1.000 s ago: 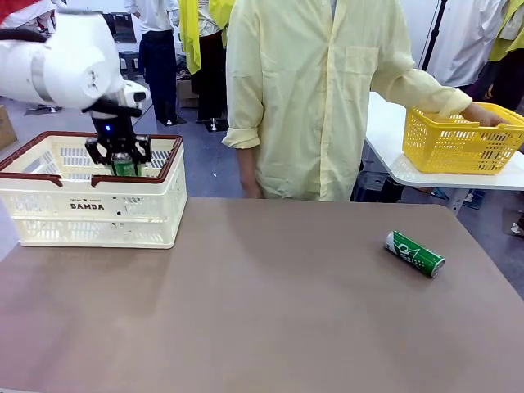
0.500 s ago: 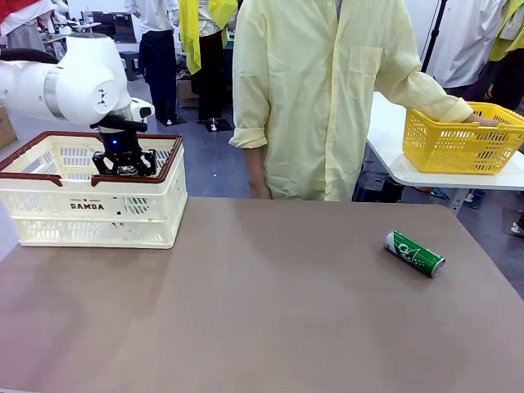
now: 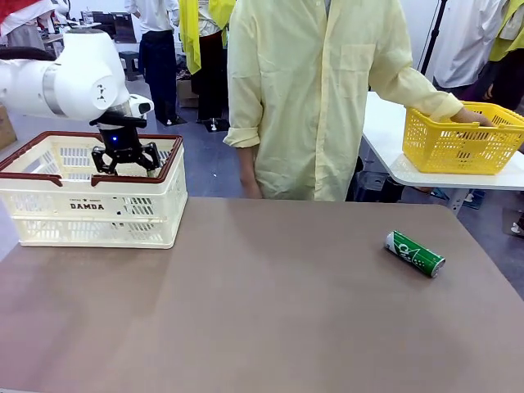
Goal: Place the drinks into the Shopping basket.
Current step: Pick up one drink and place it into the Shopping basket.
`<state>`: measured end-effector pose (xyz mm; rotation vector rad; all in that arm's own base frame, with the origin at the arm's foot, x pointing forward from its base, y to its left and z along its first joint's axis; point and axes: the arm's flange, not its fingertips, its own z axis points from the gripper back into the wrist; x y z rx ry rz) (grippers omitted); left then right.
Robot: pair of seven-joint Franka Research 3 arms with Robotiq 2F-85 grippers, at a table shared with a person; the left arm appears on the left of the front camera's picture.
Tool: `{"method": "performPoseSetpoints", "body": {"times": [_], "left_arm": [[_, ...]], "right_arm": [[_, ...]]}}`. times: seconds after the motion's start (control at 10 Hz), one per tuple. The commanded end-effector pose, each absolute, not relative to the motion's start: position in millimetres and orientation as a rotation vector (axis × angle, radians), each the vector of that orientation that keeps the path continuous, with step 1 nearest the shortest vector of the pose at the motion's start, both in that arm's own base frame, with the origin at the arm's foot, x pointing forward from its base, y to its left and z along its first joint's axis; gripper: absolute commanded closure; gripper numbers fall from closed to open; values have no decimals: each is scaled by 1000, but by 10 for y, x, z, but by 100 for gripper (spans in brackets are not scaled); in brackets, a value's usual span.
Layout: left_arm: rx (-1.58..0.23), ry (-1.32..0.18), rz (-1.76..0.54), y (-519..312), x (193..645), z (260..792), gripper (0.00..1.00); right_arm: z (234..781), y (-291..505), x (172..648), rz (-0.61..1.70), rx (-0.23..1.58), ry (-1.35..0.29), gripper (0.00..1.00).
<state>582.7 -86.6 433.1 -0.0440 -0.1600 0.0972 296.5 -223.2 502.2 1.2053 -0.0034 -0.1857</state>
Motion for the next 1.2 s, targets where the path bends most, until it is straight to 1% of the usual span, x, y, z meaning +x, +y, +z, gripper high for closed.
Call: {"method": "performPoseSetpoints", "body": {"times": [0.0, 0.1, 0.2, 0.4, 0.5, 0.7, 0.9, 1.0, 1.1], "left_arm": [[-97, -188, 83, -759, 5712, 4532, 0], [-135, -208, 75, -704, 5622, 4685, 0], [-206, -232, 64, -607, 5437, 4919, 0], [-358, -216, 15, -284, 4883, 5323, 0], [-449, -201, -15, 2, 4570, 5425, 0], [-808, -178, -93, 905, 3993, 5522, 0], [-1228, -169, -122, 1878, 3600, 5388, 0], [-1355, -149, -138, 2244, 3416, 5173, 0], [-1394, -124, -160, 2328, 3356, 5034, 0]], "right_arm": [[5050, -2226, 2979, -177, 1214, -7, 0], [5050, -2226, 2979, -177, 1214, -7, 0], [5050, -2226, 2979, -177, 1214, -7, 0], [5050, -2226, 2979, -177, 1214, -7, 0], [5050, -2226, 2979, -177, 1214, -7, 0], [5050, -2226, 2979, -177, 1214, -7, 0], [5050, -2226, 2979, -177, 1214, -7, 0], [5050, -2226, 2979, -177, 1214, -7, 0], [5050, -2226, 2979, -177, 1214, -7, 0]]}}
